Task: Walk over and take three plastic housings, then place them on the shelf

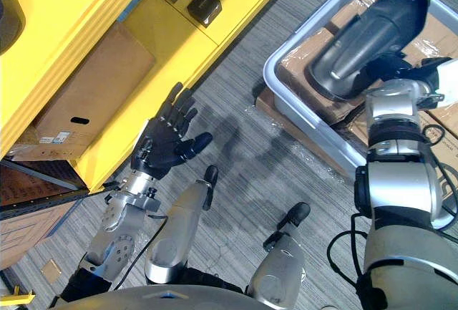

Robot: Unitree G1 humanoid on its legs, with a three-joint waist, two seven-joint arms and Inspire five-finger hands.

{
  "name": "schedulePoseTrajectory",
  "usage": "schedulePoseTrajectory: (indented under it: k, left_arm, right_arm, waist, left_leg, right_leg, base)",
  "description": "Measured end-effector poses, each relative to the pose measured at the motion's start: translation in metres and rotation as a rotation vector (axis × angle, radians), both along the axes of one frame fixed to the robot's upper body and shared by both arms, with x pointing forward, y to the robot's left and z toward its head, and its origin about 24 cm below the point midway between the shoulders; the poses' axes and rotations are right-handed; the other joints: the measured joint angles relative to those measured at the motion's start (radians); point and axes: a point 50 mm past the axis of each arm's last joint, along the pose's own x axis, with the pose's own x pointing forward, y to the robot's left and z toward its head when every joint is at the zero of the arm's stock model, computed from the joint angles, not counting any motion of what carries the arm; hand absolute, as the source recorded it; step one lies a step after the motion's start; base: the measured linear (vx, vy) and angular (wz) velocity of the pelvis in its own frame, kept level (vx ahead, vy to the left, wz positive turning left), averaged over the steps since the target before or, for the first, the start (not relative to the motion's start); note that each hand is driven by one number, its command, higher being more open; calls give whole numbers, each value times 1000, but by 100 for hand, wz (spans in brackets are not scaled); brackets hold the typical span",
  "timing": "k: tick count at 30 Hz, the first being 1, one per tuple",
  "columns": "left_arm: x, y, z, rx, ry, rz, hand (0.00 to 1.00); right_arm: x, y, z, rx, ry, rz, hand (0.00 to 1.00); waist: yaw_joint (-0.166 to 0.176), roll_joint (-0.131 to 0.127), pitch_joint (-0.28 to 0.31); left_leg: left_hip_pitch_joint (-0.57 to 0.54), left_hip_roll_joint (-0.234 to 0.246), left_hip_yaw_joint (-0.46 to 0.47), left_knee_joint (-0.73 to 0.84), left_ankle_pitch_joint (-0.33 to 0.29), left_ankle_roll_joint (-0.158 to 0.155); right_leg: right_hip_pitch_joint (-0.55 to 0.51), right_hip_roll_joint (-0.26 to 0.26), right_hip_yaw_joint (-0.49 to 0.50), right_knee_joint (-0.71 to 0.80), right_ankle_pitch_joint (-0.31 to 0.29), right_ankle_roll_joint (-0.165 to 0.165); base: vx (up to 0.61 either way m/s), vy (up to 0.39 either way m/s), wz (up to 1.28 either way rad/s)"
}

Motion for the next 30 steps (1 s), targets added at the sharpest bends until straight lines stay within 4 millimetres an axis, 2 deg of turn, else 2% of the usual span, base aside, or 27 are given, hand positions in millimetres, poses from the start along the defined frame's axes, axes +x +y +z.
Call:
schedulePoseTrajectory:
  k: [3,10,13,16,17,19,21,24,26,30]
  left_arm:
    - [-1,3,-1,-32,16,7,100]
    - [-12,14,-1,-28,17,33,100]
    - [-13,21,1,-24,5,54,100]
    - [-14,31,2,-16,-14,71,100]
    - [-18,34,0,-14,-27,70,100]
    - [-25,35,1,-14,-35,60,100]
    - [-33,34,3,-1,-61,41,100]
    - [-35,35,8,29,-94,54,100]
    - [-35,35,10,65,-108,78,100]
    - [-36,32,20,110,-158,104,100]
  right_arm:
    - [-9,-11,-5,30,87,-16,0]
    - [-11,-15,-23,90,161,20,0]
    - [-12,-17,-24,35,203,54,0]
    - [-10,-16,-27,-49,253,120,0]
    - [-8,-14,-33,-79,267,153,0]
    - [-6,-9,-40,-102,275,183,0]
    - [-2,2,-51,-125,264,221,0]
    - [3,19,-63,-171,232,281,0]
    - [6,31,-63,-214,182,319,0]
    - [5,50,-46,-382,71,386,0]
  waist:
    - [-1,0,0]
    - [-2,-1,1]
    - [-5,-5,3]
    - [-8,-24,13]
    - [-11,-40,14]
    - [-25,-56,15]
    - [-33,-80,17]
    - [-51,-104,18]
    - [-59,-121,18]
    - [-94,-147,18]
  left_leg:
    - [0,-1,-9,-2,7,-5]
    - [14,0,-19,-18,21,-9]
    - [18,2,-26,-39,35,-11]
    - [41,12,-28,-79,59,-18]
    - [58,16,-31,-109,75,-22]
    - [72,18,-38,-140,93,-27]
    - [92,30,-35,-172,109,-35]
    - [129,43,-30,-217,129,-45]
    - [161,52,-12,-245,138,-53]
    - [222,59,23,-299,154,-55]
  right_leg:
    - [6,1,-15,0,-1,-1]
    - [23,3,-32,0,-4,-6]
    - [24,4,-46,6,-9,-13]
    - [29,14,-49,7,-12,-19]
    - [33,18,-53,8,-16,-24]
    - [39,21,-63,8,-19,-30]
    - [42,31,-62,6,-22,-33]
    - [58,44,-58,-4,-23,-37]
    - [59,48,-40,-2,-26,-41]
    - [70,48,-12,-3,-27,-44]
  base:
    - [-10,-22,9]
    - [-17,-21,5]
    - [-59,-32,9]
    - [-81,-64,3]
    - [-53,-70,5]
    - [-57,-88,9]
    - [-56,-77,-3]
    - [-29,-63,-8]
    - [-10,-48,-25]
    - [12,-26,-24]
